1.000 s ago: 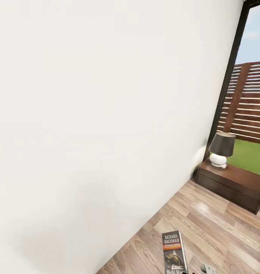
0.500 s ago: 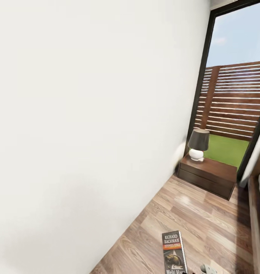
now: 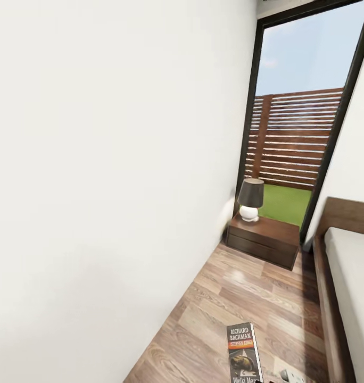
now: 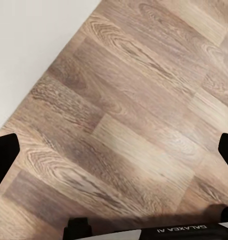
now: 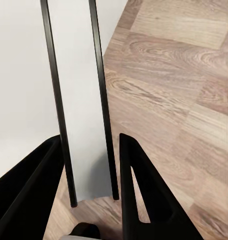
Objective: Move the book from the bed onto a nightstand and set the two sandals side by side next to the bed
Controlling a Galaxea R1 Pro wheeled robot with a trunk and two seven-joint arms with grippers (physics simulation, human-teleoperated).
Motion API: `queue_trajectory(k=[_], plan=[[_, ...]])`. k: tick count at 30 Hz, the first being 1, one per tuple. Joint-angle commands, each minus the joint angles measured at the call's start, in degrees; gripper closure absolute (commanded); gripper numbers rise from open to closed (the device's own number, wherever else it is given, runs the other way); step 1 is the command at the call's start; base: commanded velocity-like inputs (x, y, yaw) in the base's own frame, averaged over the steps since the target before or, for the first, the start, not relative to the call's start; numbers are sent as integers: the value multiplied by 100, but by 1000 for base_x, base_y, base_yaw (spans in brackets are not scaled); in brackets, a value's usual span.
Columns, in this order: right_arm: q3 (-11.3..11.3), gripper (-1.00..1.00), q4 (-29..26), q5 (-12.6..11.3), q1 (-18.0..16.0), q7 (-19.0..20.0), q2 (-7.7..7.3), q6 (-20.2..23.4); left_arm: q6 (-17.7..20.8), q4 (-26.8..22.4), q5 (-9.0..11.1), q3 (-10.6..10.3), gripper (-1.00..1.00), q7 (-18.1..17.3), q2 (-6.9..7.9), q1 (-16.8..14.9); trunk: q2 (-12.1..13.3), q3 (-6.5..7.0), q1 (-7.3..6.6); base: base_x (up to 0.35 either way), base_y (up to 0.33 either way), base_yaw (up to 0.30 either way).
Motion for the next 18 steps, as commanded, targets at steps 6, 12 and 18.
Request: queue_trajectory(k=[6, 12, 18], plan=[[-66, 100, 2, 2, -6, 24, 1, 18, -18, 5, 59, -49, -100, -22, 2, -4, -5, -8, 2, 32, 0, -300], [-66, 100, 2, 2, -6, 24, 1, 18, -18, 5, 59, -49, -100, -22, 2, -4, -5, -8, 2, 2, 0, -300], [-66, 100, 2, 2, -6, 25, 0, 18, -18, 5, 59, -49, -100, -22, 2, -4, -5, -8, 2, 0, 0, -300]])
